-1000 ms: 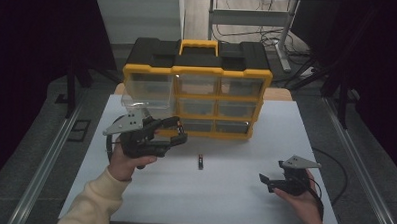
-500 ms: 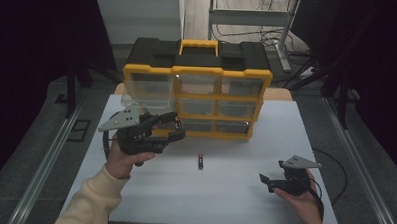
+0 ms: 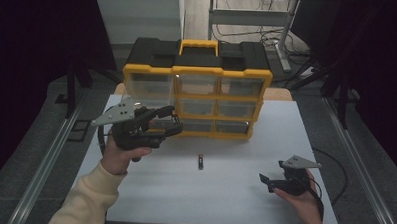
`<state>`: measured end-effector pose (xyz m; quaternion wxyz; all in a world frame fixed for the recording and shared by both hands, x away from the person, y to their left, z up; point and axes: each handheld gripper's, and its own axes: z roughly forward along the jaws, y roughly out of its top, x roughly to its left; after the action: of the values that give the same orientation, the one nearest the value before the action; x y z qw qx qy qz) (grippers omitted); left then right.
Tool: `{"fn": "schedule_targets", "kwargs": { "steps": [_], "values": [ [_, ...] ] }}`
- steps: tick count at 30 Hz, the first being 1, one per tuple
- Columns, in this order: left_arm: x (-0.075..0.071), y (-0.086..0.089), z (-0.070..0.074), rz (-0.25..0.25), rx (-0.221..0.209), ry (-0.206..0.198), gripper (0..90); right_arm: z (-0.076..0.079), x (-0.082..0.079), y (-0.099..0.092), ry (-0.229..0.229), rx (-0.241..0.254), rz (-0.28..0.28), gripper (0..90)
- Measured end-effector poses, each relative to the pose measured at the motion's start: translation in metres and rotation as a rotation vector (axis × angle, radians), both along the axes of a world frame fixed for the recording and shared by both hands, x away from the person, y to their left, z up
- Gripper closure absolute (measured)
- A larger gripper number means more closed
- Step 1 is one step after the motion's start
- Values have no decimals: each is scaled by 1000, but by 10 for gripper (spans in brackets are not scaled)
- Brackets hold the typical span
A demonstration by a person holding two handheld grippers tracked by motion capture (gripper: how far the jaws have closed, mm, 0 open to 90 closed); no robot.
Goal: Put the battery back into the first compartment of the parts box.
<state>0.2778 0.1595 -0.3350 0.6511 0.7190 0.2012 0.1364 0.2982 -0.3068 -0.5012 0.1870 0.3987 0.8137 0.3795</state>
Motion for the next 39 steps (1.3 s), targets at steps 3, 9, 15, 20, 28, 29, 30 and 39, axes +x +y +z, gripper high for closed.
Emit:
{"fn": "schedule_targets", "kwargs": {
  "steps": [3, 9, 15, 20, 28, 29, 30, 39],
  "values": [
    [0, 1, 4, 4, -2, -6, 415, 0, 0, 0, 0, 0, 0, 101],
    [2, 2, 13, 24, -4, -19, 415, 0, 0, 1, 0, 1, 0, 101],
    [5, 4, 23, 53, -10, -26, 415, 0, 0, 1, 1, 1, -2, 101],
    [10, 5, 30, 98, -1, -32, 415, 0, 0, 0, 1, 3, -2, 101],
    [14, 7, 32, 143, 4, -26, 414, 0, 0, 0, 0, 4, -2, 101],
    [15, 7, 33, 146, 5, -26, 415, 0, 0, 0, 0, 4, -2, 101],
    [16, 8, 33, 152, 4, -23, 415, 0, 0, 0, -1, 4, -2, 101],
    [24, 13, 37, 221, 26, -24, 414, 0, 0, 0, 1, 4, -2, 101]
  ]
}}
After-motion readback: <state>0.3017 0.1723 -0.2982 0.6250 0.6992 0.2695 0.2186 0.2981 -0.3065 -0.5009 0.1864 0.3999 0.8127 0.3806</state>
